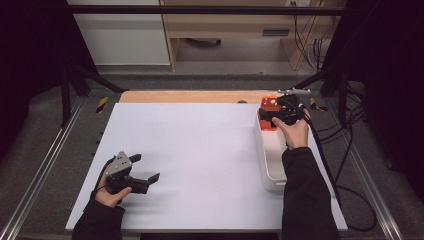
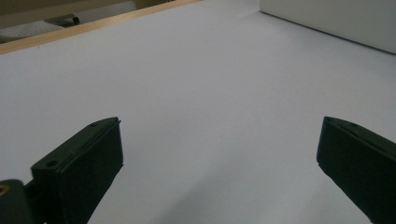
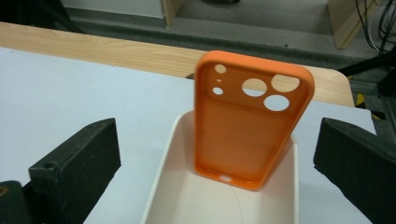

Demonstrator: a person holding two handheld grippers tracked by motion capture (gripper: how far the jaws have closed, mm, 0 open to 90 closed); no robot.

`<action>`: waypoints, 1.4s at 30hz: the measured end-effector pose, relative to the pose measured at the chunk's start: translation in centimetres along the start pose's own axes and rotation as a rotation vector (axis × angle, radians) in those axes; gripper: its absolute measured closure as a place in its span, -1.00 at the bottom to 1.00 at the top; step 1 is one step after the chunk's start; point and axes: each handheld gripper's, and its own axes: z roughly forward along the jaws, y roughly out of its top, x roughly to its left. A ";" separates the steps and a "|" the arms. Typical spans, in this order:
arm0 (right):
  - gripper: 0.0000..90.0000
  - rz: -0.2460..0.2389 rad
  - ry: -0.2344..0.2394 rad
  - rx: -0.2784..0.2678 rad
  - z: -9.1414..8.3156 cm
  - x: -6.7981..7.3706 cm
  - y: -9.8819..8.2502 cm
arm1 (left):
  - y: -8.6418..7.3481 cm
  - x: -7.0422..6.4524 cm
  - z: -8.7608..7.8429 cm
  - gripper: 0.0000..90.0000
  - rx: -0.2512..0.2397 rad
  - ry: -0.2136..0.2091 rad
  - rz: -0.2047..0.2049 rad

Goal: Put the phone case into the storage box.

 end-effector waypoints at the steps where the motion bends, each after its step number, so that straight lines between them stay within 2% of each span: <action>1: -0.98 -0.008 0.009 -0.006 -0.3 0.1 0.0 | 0.0 0.0 0.0 -1.00 0.000 0.000 0.000; 7: -0.99 -0.044 0.080 -0.044 -2.1 1.0 -0.5 | 0.0 -0.1 0.1 -1.00 0.002 -0.002 0.003; 23: -0.94 -0.188 0.278 -0.174 -7.1 3.5 -3.0 | 0.1 -0.2 0.0 -1.00 -0.006 -0.006 0.004; 31: -0.93 -0.228 0.372 -0.210 -8.7 3.4 -5.4 | 0.2 -0.3 -0.1 -1.00 -0.012 -0.009 0.004; 37: -0.96 -0.233 0.458 -0.235 -9.3 2.4 -7.5 | 0.2 -0.4 -0.1 -1.00 -0.017 -0.013 0.007; 42: -0.99 -0.273 0.482 -0.247 -9.5 1.5 -9.5 | 0.3 -0.4 -0.2 -1.00 -0.023 -0.015 0.005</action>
